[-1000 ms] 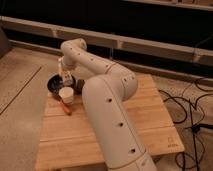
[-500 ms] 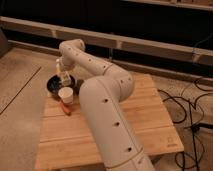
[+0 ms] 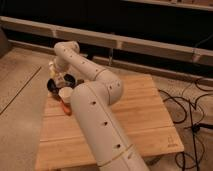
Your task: Place the bottle in the ceramic bowl
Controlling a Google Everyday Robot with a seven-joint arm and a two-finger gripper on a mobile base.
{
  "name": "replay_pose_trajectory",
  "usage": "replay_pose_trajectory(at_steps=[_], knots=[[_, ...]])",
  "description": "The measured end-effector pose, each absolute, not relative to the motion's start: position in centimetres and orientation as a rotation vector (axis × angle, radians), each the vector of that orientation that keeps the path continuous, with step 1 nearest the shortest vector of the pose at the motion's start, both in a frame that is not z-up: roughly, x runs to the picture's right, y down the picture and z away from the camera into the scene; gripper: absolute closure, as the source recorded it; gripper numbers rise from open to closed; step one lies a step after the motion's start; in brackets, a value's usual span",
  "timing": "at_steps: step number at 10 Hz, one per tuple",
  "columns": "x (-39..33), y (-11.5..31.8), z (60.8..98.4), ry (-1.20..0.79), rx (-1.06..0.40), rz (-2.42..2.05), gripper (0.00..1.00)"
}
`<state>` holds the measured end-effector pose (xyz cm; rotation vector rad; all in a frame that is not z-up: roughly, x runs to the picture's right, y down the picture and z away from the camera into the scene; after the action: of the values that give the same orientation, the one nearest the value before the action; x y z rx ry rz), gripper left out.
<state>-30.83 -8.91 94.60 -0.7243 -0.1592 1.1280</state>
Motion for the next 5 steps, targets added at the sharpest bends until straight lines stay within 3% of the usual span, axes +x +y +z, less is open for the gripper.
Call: replay_pose_trajectory(at_steps=[2, 5], knots=[[-30.82, -8.9, 94.61, -0.159, -0.724, 1.128, 0.58], [-30.78, -8.9, 94.63, -0.158, -0.724, 1.128, 0.25]])
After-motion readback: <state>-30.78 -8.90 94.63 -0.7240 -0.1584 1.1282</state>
